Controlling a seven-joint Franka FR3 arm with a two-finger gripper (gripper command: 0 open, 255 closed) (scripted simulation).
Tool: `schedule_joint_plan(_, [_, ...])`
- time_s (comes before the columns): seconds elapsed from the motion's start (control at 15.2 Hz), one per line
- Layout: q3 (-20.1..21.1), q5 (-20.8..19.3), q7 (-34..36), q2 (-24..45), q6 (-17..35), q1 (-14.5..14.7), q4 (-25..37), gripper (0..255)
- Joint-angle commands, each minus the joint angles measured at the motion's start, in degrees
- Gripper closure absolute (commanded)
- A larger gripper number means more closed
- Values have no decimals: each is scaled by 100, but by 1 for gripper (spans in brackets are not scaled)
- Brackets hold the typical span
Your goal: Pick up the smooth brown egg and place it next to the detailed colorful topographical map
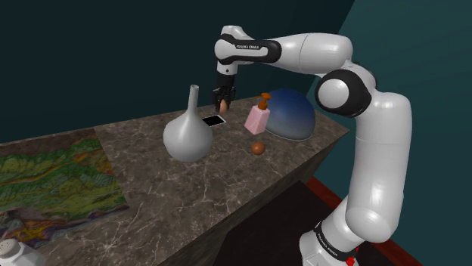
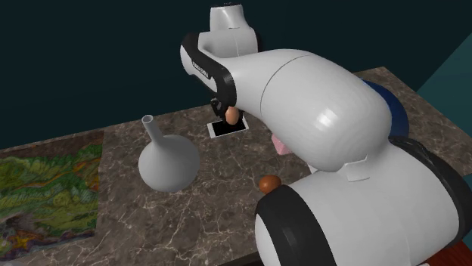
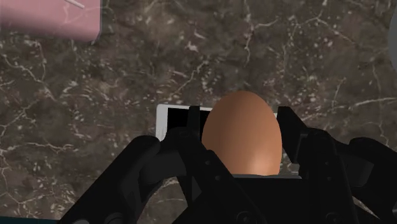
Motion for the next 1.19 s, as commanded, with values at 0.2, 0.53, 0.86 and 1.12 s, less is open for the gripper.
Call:
schedule_joint_plan(0.2, [1,-3,15,-43,-365,2,320,255])
schedule_joint_plan(0.53, [29,-4,121,-189,-537,78,349,255])
schedule_joint_plan(0.86, [195,8,645,-789,-207,461,-565,255])
schedule_joint_plan(1.12, [354,32,1087,-1146,-18,758,-1092,255])
